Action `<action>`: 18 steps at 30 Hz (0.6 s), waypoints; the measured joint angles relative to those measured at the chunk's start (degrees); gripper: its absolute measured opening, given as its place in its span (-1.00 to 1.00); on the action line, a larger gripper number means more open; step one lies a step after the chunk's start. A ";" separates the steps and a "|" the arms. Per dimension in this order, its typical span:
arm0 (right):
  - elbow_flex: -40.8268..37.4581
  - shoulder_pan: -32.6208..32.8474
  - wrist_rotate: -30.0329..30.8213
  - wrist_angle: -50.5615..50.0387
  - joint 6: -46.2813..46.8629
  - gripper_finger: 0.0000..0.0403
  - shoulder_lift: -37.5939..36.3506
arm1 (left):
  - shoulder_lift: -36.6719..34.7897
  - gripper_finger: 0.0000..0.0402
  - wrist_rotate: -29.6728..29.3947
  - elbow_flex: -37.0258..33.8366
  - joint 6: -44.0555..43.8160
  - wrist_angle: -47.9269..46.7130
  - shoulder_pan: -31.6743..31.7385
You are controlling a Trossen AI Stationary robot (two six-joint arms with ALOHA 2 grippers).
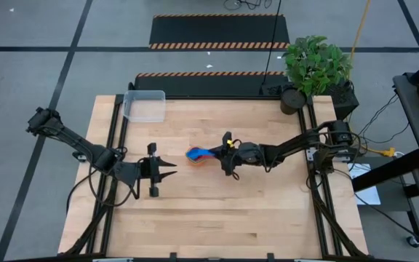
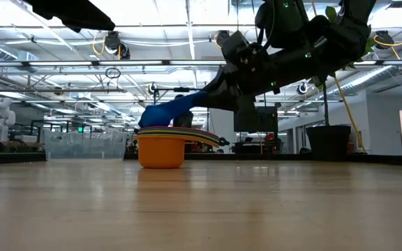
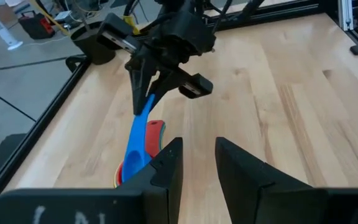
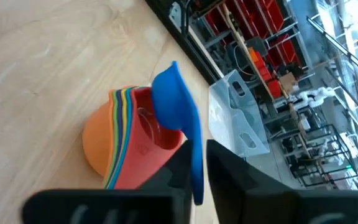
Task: Nest measuring cups in basket
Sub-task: Stack the blue measuring cup into the red measuring cup
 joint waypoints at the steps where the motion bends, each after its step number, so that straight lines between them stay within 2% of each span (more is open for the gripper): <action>1: 0.00 -0.09 0.01 0.07 0.31 -0.80 0.00 | 0.00 -0.52 -0.08 0.00 0.14 0.10 0.00; 12: 0.00 -1.55 -0.04 -3.97 6.50 -0.38 -0.01 | -3.17 -0.52 -5.15 0.00 1.24 1.31 0.00; 18: 0.00 -2.25 -0.03 -9.35 11.49 -0.22 -2.92 | -6.33 -0.52 -8.09 0.00 3.09 1.28 0.02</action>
